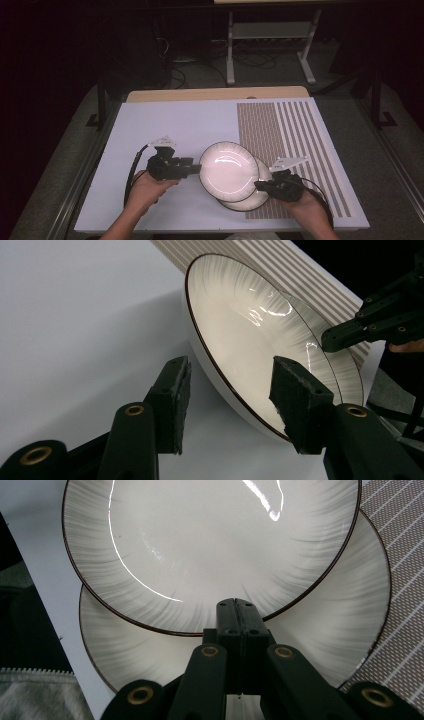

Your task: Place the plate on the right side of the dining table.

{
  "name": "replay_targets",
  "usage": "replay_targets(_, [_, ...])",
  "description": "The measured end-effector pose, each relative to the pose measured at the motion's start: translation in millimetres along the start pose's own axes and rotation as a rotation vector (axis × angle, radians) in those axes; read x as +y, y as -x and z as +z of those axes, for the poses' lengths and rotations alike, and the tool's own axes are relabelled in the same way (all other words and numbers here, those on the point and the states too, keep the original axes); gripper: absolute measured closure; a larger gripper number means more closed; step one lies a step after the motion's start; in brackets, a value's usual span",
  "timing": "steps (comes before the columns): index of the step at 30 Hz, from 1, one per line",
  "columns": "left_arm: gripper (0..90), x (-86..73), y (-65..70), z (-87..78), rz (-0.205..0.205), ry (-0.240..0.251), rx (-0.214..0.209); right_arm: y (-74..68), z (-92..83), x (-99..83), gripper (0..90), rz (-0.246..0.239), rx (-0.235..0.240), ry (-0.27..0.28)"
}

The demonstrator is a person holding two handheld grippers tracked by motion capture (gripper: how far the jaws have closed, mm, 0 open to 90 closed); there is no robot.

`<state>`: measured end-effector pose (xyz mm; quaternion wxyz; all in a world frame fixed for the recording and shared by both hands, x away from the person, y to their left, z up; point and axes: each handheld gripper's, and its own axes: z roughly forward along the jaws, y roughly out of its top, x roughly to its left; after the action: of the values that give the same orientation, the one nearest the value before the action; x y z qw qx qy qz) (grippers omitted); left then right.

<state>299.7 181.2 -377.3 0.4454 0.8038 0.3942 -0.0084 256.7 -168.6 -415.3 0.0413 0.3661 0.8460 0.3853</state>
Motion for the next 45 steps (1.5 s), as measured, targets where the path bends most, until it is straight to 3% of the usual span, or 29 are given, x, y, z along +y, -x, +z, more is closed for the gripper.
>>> replay_targets(3, [52.1,0.1,0.9,2.6,-0.005,-0.011,0.025,-0.8,3.5,2.1,89.8,-0.002,-0.001,0.000])
replay_targets(7, [56.0,0.9,-1.3,7.7,-0.053,-0.026,0.037,-0.4,5.8,3.2,89.7,0.001,-0.001,0.004])
replay_targets(14, [60.8,4.3,-0.4,18.9,-0.095,-0.039,0.063,-3.1,16.0,7.8,89.7,-0.002,-0.006,0.000])
replay_targets(19, [65.4,7.3,1.7,24.1,-0.098,-0.036,0.099,-5.1,24.0,11.0,89.8,-0.008,-0.010,-0.003])
replay_targets(24, [70.7,9.7,1.9,26.7,-0.125,-0.033,0.126,-6.5,27.5,13.6,89.8,-0.020,-0.016,-0.007])
replay_targets(28, [74.1,12.4,-0.4,27.7,-0.192,-0.021,0.124,-6.7,27.6,13.8,89.7,-0.022,-0.014,-0.010])
replay_targets(38, [79.9,15.0,1.1,31.3,-0.289,0.055,0.117,-10.5,27.4,14.5,89.7,-0.032,-0.003,-0.012])
replay_targets(43, [80.1,11.0,-3.6,33.2,-0.365,0.077,0.100,-11.4,24.2,15.9,89.2,-0.019,-0.002,0.015])
replay_targets(45, [80.1,9.1,-6.5,32.0,-0.391,0.089,0.094,-11.0,20.9,16.8,85.2,-0.005,-0.007,0.042])
